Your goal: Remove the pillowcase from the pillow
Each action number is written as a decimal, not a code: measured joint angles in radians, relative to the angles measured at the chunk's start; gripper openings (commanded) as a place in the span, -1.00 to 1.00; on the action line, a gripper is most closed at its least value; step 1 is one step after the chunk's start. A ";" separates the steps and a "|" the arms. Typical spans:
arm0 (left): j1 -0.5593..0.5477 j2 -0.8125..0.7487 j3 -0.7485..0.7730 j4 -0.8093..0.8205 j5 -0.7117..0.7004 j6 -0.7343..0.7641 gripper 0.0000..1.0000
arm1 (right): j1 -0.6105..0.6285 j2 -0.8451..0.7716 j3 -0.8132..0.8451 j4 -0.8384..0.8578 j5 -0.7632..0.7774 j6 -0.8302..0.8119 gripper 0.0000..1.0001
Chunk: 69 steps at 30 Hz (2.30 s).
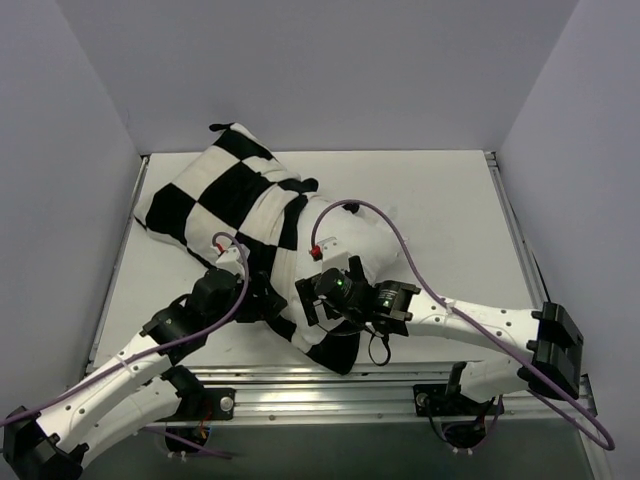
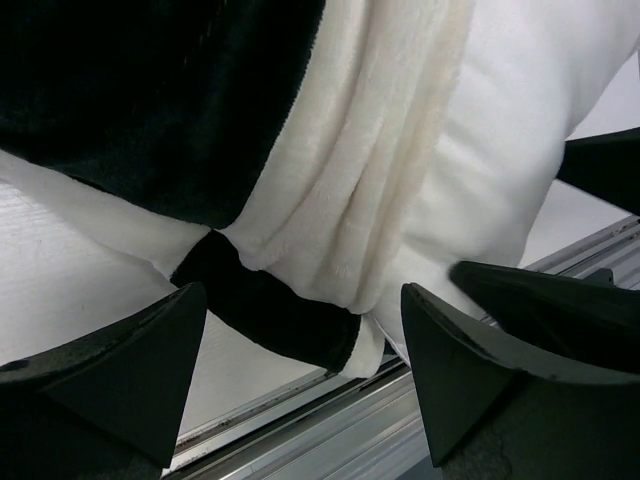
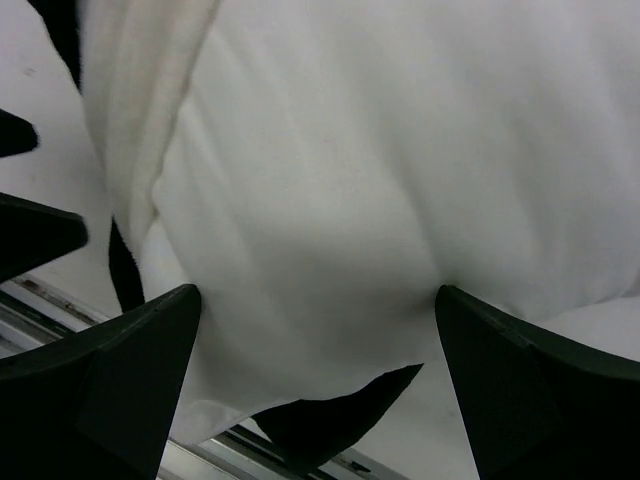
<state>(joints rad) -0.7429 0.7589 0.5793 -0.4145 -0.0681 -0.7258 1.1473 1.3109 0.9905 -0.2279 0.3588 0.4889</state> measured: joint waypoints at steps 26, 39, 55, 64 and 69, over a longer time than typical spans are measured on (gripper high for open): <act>0.018 0.240 -0.050 0.240 0.115 0.046 -0.66 | -0.021 0.091 -0.106 0.163 0.010 0.033 -1.00; 0.123 0.127 -0.021 0.136 -0.138 0.034 -0.95 | -0.182 -0.156 -0.101 0.021 0.003 0.070 -1.00; 0.237 0.370 -0.056 0.386 -0.256 -0.124 -0.86 | -0.226 -0.521 0.126 -0.406 -0.145 0.027 -1.00; 0.245 0.195 0.012 0.188 -0.125 0.000 0.62 | -0.238 -0.481 0.052 -0.388 -0.438 -0.071 0.40; 0.221 0.113 0.220 0.048 -0.015 0.104 0.73 | -0.238 -0.370 0.081 -0.331 -0.471 -0.126 0.75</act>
<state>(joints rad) -0.5217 0.8719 0.7994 -0.3664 -0.0834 -0.6220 0.9092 0.9409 1.0718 -0.5587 -0.1123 0.3634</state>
